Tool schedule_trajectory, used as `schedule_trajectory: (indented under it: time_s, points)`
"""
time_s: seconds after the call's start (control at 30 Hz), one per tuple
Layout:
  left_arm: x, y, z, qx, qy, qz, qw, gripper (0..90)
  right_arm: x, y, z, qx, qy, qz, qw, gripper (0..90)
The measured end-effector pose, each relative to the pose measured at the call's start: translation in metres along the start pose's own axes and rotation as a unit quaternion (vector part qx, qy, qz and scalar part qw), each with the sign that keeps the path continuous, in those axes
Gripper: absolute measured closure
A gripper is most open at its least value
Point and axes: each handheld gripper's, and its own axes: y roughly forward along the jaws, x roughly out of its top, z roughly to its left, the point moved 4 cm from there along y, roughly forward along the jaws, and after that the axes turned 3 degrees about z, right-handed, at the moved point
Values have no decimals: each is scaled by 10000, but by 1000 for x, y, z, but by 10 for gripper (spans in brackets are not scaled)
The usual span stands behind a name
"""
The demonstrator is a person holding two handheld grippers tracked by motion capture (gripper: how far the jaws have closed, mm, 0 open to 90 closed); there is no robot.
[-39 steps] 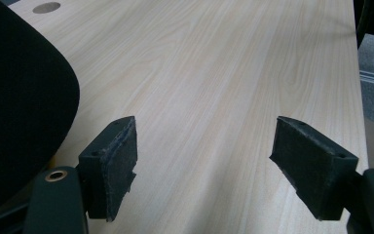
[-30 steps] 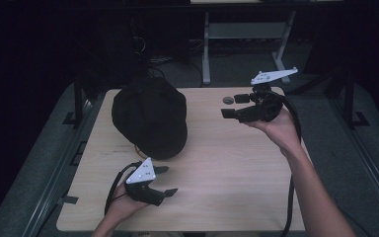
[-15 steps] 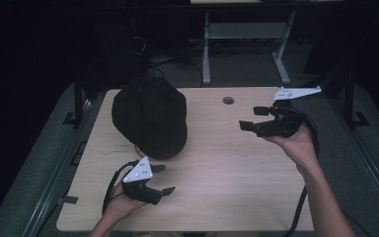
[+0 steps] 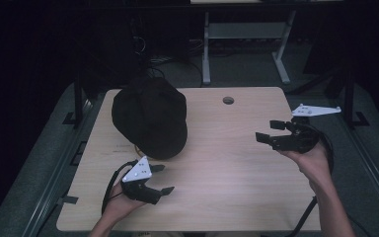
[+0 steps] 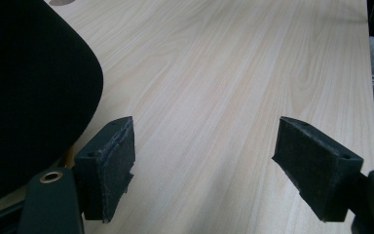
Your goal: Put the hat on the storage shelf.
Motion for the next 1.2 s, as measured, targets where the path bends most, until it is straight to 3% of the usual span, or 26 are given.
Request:
schedule_trajectory:
  time_s: [0.33,0.77,1.2]
  points:
    - [0,2,-2,-33,-29,35,10000,221,-28,-12,-7,-133,223,-24,9997,173]
    - [-2,3,0,-31,-68,-8,10000,218,-74,-18,-9,-289,472,207,9983,173]
    - [-3,2,0,-78,-109,39,9999,215,-109,-27,-7,-413,621,96,9972,176]
